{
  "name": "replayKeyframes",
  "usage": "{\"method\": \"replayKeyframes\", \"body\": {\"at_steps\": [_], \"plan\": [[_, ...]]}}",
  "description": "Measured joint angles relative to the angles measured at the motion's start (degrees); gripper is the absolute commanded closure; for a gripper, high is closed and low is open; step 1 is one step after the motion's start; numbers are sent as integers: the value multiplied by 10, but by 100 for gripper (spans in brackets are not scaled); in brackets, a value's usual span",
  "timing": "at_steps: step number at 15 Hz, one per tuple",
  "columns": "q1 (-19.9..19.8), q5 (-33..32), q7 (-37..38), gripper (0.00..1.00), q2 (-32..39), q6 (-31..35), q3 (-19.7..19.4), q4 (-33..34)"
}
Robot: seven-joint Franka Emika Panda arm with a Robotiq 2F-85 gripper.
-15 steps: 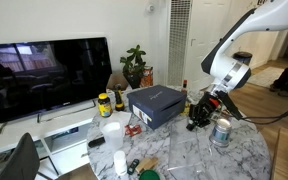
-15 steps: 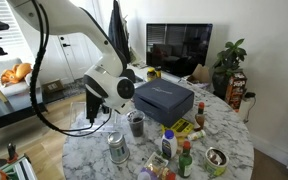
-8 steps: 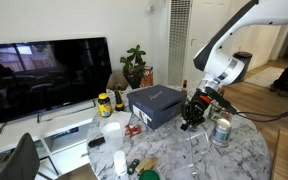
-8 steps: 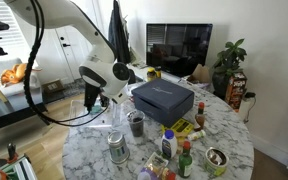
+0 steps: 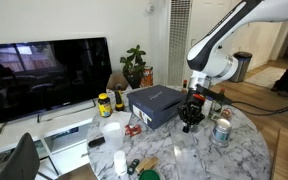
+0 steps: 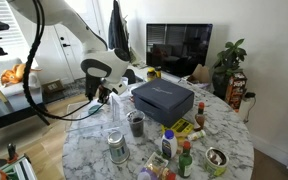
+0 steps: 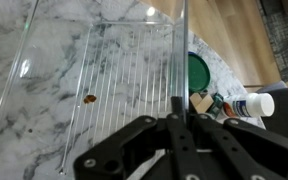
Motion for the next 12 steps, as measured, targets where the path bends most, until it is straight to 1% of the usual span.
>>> {"method": "replayKeyframes", "body": {"at_steps": [3, 7, 12], "plan": [[7, -61, 50, 99, 13, -1, 12, 24], [18, -121, 97, 99, 39, -6, 27, 64], [31, -208, 159, 99, 76, -23, 32, 116]]}}
